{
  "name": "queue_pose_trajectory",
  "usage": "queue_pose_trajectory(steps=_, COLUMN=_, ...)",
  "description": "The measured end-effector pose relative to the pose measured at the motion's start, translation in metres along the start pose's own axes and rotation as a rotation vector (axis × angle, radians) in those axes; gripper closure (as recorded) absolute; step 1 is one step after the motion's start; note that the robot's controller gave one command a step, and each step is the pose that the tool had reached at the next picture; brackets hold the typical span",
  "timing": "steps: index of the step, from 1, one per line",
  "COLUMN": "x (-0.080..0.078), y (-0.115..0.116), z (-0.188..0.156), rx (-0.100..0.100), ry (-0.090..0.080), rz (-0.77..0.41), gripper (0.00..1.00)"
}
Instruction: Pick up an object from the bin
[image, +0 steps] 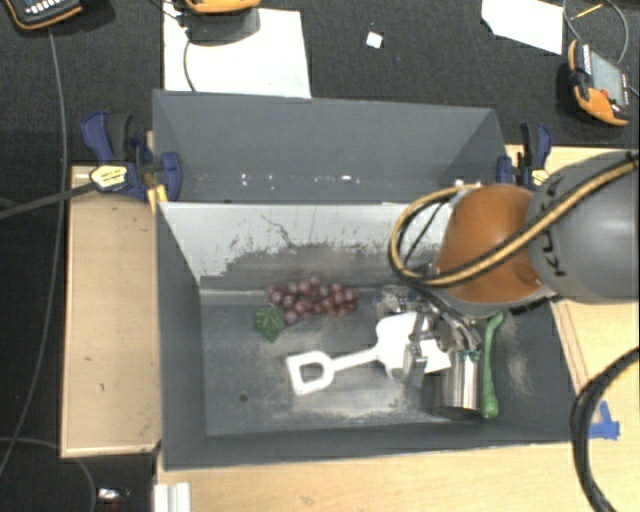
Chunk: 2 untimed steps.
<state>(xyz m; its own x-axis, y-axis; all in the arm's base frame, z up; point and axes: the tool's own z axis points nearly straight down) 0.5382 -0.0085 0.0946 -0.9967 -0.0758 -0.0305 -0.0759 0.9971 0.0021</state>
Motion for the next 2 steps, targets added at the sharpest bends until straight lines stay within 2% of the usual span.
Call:
queue_pose_trajectory(steps=1, x=0.000, y=-0.022, z=0.012, rx=-0.010, ry=0.004, rz=0.159, gripper=0.00)
queue_pose_trajectory(steps=2, x=0.009, y=0.002, z=0.008, rx=-0.002, ry=-0.006, rz=0.009, gripper=0.00)
